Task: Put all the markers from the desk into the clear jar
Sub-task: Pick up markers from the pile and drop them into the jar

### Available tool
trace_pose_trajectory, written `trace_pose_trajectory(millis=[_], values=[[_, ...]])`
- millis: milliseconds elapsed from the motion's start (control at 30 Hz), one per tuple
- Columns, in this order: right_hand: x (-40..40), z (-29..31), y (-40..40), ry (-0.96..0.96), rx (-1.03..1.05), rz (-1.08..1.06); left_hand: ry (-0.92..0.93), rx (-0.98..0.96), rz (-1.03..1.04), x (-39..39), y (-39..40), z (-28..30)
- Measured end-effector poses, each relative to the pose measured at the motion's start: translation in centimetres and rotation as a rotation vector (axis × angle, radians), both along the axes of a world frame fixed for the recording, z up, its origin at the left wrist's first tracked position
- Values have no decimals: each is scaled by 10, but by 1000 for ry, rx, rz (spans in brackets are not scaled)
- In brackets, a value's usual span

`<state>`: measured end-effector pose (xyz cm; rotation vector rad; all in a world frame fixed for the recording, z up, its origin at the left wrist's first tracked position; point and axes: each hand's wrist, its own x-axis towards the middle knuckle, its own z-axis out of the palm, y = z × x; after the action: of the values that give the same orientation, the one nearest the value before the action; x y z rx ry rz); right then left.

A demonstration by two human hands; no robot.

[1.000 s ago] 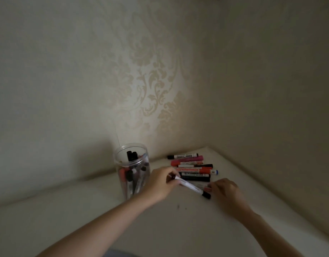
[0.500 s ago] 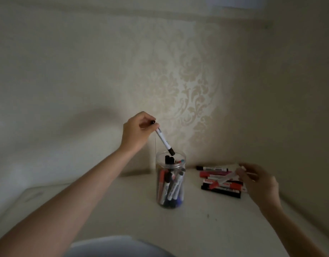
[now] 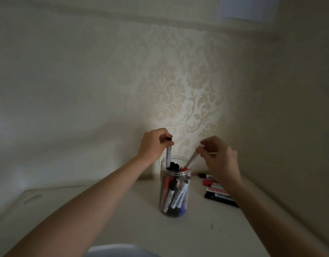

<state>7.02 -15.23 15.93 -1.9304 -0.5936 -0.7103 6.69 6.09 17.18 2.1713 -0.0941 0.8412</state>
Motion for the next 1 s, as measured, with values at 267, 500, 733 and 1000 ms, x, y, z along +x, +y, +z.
trace_pose_trajectory(millis=[267, 500, 733, 1000], values=[[10, -11, 31, 80, -463, -128, -6, -128, 3, 3, 8, -7], [13, -37, 40, 101, -696, -157, -76, -192, -37, -9, 15, 9], [15, -60, 4, 314, -64, -108, 42, -109, -87, -11, 7, -4], [19, -97, -54, 462, 46, -306, 207, 187, -24, -1, 3, -19]])
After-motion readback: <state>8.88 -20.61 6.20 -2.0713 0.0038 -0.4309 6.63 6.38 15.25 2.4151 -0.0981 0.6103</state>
